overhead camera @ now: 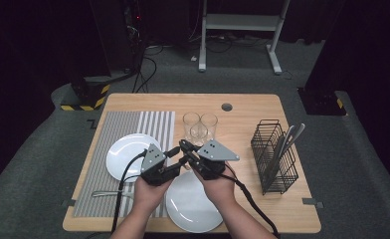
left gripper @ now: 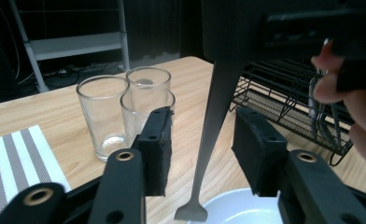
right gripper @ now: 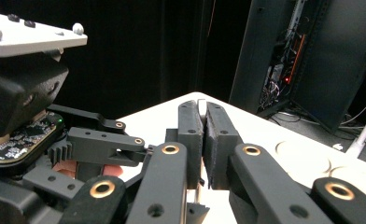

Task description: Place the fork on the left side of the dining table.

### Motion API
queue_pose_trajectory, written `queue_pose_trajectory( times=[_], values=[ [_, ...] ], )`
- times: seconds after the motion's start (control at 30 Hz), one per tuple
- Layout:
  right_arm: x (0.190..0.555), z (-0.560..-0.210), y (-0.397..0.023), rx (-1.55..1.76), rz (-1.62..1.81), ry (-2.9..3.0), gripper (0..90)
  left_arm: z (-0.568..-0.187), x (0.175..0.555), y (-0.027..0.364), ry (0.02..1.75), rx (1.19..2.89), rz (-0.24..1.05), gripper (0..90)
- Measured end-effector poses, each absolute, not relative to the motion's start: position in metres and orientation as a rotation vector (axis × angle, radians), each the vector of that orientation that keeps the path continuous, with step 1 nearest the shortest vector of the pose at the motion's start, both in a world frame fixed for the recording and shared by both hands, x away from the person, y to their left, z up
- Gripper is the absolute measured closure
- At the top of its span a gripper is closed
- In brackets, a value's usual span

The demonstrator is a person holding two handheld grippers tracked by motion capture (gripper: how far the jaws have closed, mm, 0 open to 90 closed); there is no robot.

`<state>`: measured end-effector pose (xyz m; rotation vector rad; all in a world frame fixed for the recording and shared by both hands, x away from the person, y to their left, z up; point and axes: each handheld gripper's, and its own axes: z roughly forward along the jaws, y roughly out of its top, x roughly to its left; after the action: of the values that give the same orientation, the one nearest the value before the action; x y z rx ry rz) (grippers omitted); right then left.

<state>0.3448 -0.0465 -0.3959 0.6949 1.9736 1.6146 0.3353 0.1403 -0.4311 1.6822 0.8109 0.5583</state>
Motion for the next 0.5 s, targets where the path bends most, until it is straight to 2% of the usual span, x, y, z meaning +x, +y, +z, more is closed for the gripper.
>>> queue_pose_trajectory(
  times=[0.3,0.5],
  values=[
    [0.3457,-0.3988,-0.0448,0.699,1.615,1.981,86.0,-0.428,0.3318,0.1379,0.79,1.664,0.605,69.2],
    [0.3462,-0.4004,-0.0447,0.704,1.616,1.987,86.0,-0.4273,0.3301,0.1374,0.779,1.66,0.62,73.4]
  ],
)
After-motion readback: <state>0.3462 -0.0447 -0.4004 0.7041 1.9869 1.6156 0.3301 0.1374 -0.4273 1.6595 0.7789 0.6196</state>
